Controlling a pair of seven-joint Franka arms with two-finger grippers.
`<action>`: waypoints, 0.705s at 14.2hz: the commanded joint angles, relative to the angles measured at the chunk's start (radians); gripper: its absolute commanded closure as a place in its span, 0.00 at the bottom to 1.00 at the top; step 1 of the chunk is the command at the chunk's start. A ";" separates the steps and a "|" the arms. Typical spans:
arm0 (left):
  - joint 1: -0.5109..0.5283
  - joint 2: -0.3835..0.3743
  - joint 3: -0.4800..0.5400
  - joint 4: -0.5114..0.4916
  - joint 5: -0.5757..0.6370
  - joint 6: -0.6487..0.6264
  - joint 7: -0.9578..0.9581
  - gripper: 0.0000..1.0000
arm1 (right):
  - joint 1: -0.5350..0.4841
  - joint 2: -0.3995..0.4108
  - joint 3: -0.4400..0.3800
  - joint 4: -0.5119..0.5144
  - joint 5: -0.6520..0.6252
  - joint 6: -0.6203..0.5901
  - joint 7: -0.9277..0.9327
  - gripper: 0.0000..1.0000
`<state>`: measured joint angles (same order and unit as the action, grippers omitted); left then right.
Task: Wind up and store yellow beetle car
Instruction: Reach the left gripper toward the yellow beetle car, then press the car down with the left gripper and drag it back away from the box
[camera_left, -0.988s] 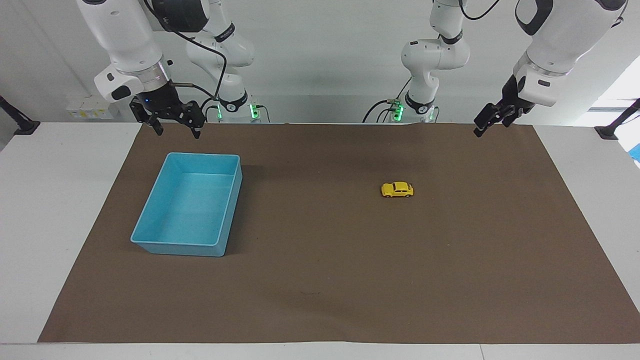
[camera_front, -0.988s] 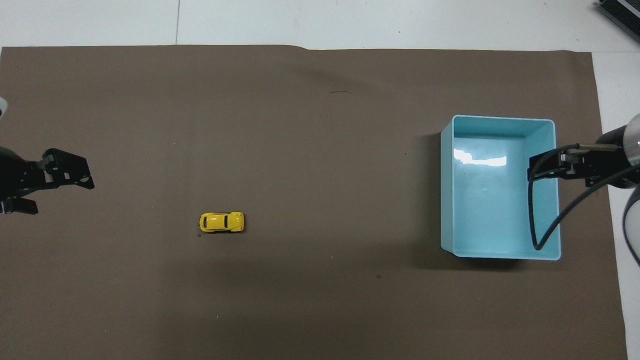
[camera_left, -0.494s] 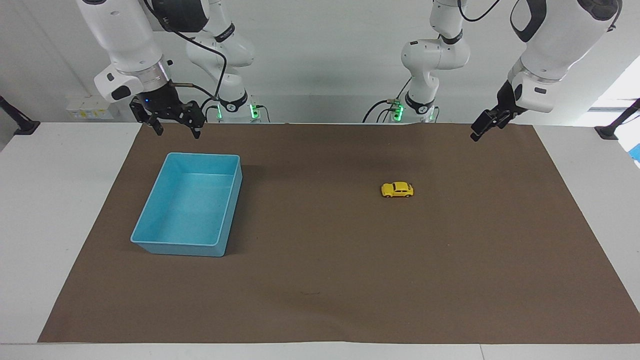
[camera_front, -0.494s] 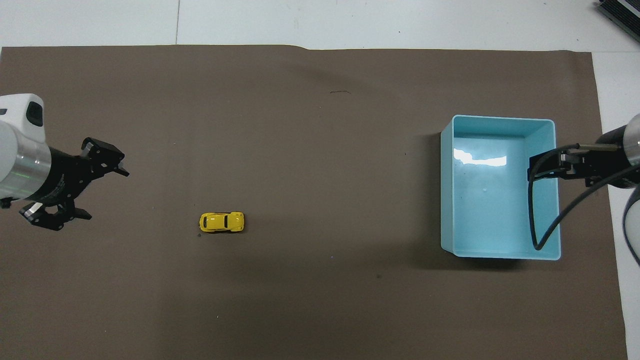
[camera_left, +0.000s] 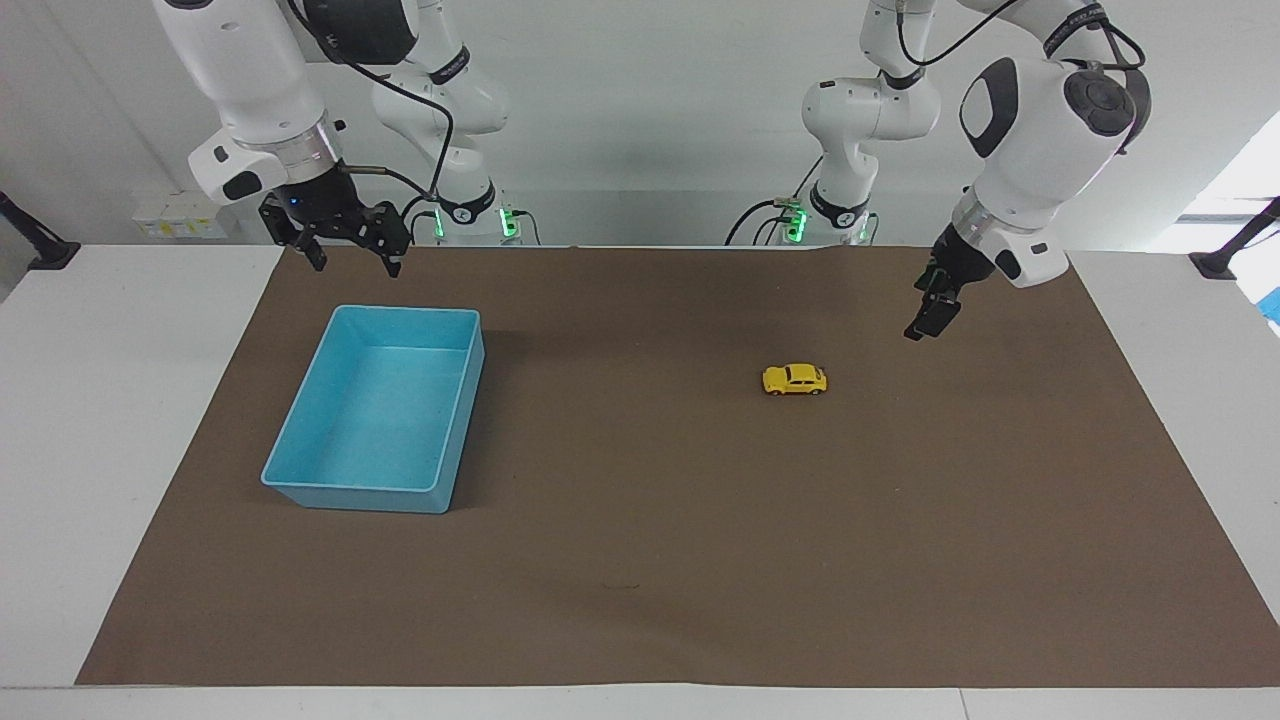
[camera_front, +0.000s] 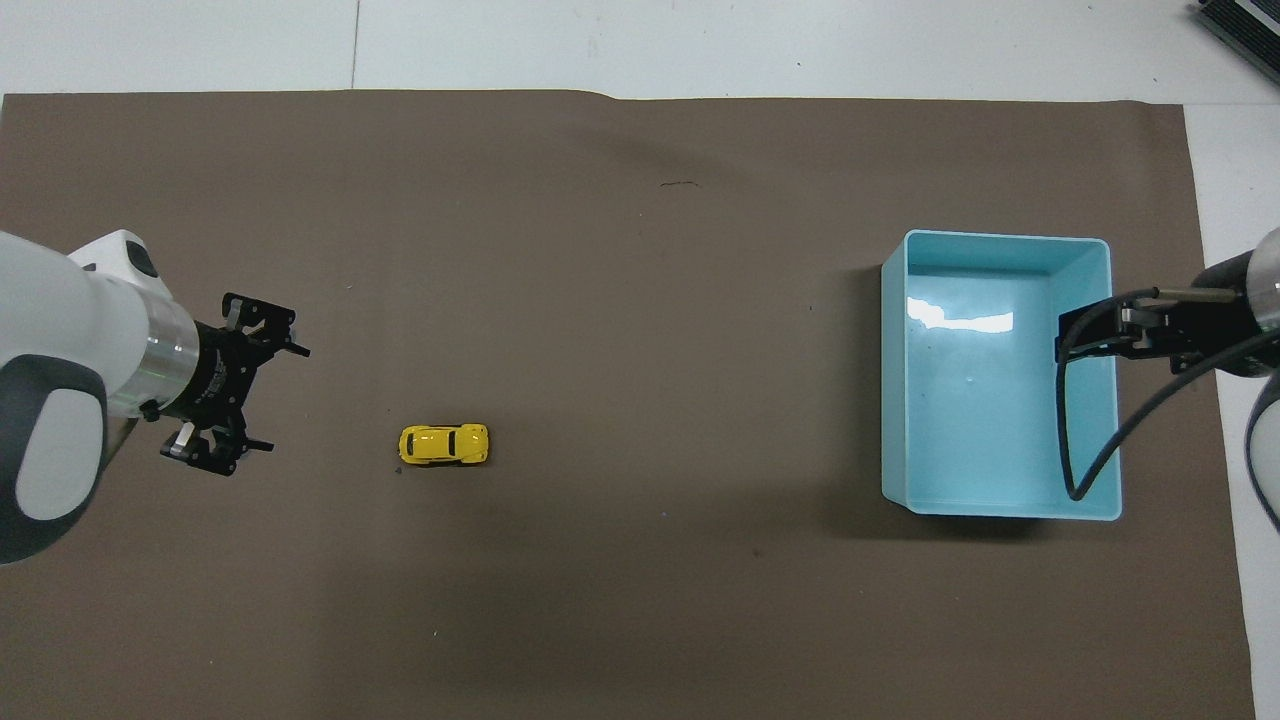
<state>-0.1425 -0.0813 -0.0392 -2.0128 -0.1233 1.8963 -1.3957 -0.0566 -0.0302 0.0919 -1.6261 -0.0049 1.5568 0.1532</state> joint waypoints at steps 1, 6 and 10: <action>-0.064 -0.015 0.013 -0.102 -0.009 0.153 -0.170 0.00 | -0.016 -0.020 0.009 -0.020 0.003 0.009 -0.024 0.00; -0.175 0.075 0.013 -0.222 -0.009 0.381 -0.377 0.00 | -0.016 -0.020 0.009 -0.020 0.003 0.009 -0.024 0.00; -0.204 0.124 0.013 -0.268 -0.009 0.458 -0.397 0.00 | -0.016 -0.020 0.009 -0.020 0.003 0.009 -0.024 0.00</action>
<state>-0.3311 0.0404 -0.0434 -2.2523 -0.1234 2.3029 -1.7725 -0.0566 -0.0302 0.0919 -1.6261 -0.0049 1.5568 0.1532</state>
